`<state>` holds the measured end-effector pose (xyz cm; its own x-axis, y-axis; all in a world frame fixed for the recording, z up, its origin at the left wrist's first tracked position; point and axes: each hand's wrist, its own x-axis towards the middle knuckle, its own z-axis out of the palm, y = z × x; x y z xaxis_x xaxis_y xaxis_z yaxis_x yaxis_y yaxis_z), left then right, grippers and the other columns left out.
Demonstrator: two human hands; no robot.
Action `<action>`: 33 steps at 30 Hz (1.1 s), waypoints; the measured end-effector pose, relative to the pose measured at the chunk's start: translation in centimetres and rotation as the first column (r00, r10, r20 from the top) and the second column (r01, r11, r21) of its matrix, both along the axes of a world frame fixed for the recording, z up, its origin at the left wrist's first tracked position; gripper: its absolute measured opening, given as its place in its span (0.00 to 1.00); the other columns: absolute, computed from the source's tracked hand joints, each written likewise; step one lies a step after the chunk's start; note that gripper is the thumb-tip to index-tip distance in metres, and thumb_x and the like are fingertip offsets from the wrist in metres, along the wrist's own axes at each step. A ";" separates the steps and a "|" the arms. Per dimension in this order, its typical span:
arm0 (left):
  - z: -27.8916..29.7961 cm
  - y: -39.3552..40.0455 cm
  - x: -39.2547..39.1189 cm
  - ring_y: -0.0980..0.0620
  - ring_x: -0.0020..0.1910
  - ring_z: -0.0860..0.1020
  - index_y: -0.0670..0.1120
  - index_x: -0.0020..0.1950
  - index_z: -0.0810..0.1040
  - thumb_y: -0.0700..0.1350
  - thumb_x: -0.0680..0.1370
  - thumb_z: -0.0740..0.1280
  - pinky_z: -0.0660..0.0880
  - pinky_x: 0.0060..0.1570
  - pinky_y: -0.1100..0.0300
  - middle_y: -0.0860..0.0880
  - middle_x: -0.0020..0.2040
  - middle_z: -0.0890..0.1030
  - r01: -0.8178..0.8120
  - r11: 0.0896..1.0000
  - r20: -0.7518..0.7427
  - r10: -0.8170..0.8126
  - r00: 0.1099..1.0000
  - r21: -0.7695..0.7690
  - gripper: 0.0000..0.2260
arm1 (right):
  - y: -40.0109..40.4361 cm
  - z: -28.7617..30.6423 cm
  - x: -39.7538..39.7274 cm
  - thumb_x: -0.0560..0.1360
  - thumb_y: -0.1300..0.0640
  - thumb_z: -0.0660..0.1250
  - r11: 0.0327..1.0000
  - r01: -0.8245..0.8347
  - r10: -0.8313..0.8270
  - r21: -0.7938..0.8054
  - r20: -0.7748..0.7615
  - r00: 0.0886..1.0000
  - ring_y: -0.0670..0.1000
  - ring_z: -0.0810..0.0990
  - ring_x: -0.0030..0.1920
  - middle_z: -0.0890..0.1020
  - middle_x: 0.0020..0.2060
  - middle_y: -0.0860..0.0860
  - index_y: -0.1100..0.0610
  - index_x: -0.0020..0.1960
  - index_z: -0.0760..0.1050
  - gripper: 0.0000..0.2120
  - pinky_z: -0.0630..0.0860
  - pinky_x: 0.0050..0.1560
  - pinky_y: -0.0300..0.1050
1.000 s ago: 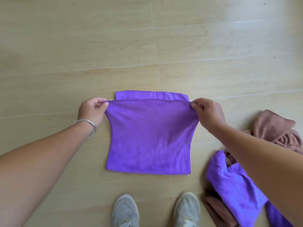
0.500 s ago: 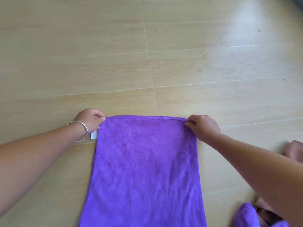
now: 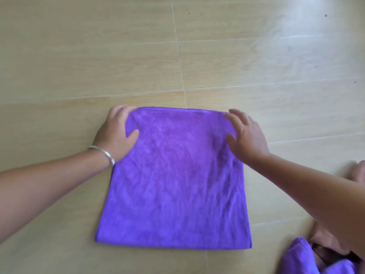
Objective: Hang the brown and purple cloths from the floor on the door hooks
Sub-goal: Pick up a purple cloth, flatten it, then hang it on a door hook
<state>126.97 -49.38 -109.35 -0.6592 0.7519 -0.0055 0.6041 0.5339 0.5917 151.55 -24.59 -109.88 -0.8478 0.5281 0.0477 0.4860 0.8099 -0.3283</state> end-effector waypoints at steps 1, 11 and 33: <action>0.3 -1.3 1.5 0.45 0.64 0.72 0.45 0.68 0.71 0.45 0.74 0.66 0.67 0.65 0.55 0.43 0.68 0.69 0.169 0.985 -0.097 -0.172 0.980 -0.041 0.22 | -1.2 -0.2 1.0 0.70 0.63 0.68 0.989 -0.146 0.146 0.016 -0.006 0.989 0.61 0.73 0.63 0.73 0.67 0.57 0.57 0.66 0.72 0.24 0.70 0.63 0.55; -2.6 -12.9 11.0 0.43 0.76 0.55 0.55 0.77 0.58 0.66 0.75 0.58 0.54 0.69 0.37 0.43 0.77 0.56 0.690 0.461 -0.165 -0.876 0.453 -0.558 0.33 | -11.0 -3.1 13.2 0.75 0.38 0.62 0.638 -0.766 0.768 -0.073 0.133 0.627 0.55 0.62 0.75 0.66 0.74 0.54 0.53 0.72 0.69 0.30 0.60 0.71 0.61; -1.1 -7.7 2.7 0.42 0.54 0.79 0.43 0.58 0.79 0.60 0.75 0.58 0.71 0.55 0.51 0.43 0.56 0.79 0.584 0.678 -0.322 -0.731 0.602 -0.446 0.25 | -2.9 -2.2 5.6 0.78 0.53 0.62 0.805 -0.557 0.551 0.204 0.092 0.830 0.59 0.80 0.55 0.80 0.56 0.55 0.58 0.59 0.79 0.14 0.77 0.54 0.53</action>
